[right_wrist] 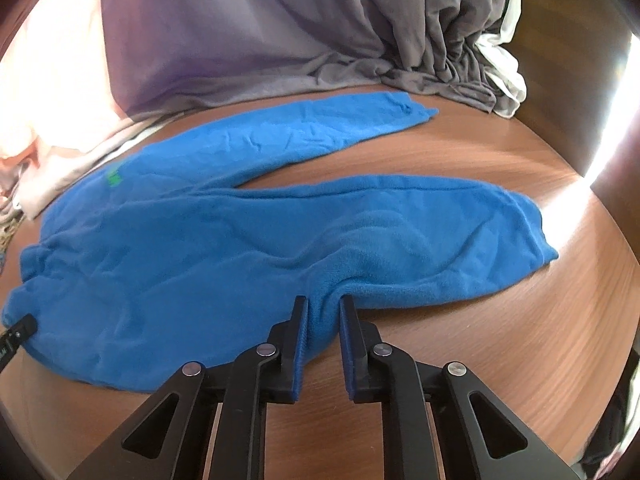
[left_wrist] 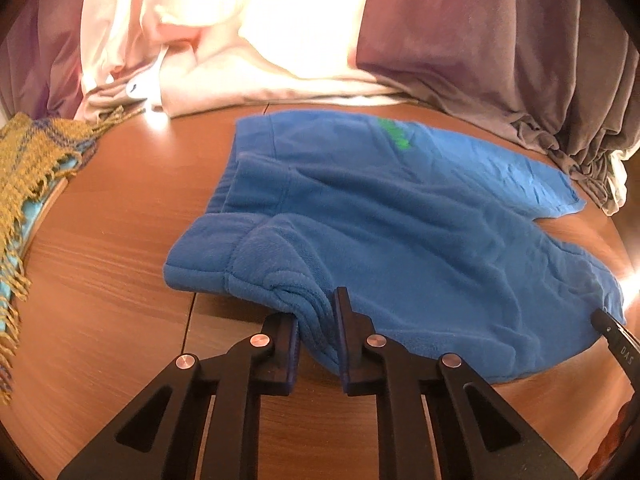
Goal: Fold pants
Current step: 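Lift the waistband with both grippers and fold it over toward the cuffs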
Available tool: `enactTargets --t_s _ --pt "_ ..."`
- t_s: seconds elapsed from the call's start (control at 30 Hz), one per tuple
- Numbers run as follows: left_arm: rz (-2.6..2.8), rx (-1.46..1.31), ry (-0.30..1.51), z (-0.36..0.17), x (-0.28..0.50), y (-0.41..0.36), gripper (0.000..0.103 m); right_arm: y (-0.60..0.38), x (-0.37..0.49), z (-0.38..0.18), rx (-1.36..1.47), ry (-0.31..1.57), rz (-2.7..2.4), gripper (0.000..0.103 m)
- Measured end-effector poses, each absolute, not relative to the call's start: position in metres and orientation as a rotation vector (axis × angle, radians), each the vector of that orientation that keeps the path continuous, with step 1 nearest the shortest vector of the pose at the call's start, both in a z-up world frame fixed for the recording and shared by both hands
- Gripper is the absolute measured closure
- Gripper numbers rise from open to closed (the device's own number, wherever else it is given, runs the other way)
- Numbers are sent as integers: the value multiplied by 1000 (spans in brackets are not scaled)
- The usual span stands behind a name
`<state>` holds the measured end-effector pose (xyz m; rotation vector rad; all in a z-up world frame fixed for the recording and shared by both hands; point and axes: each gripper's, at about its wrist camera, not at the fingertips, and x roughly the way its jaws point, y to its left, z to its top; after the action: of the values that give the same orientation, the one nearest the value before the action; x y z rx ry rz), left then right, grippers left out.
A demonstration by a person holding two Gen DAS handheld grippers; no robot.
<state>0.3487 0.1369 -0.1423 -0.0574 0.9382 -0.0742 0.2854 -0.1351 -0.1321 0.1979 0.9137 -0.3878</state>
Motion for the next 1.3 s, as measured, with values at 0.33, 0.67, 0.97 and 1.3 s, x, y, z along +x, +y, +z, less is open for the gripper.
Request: enactTargets --t_s 0.33,0.67,0.97,1.3 --pt "-91 -65 855 -110 333 141 88 -135 273 -96 177 799 -364 89" --pt "-69 -101 814 -77 311 147 88 -135 264 -50 160 662 -315 91" --pt "-51 -79 810 -44 317 137 88 -147 275 -17 175 582 -265 91" --pt "-10 -76 864 -49 373 119 89 -163 340 -13 120 557 -213 99"
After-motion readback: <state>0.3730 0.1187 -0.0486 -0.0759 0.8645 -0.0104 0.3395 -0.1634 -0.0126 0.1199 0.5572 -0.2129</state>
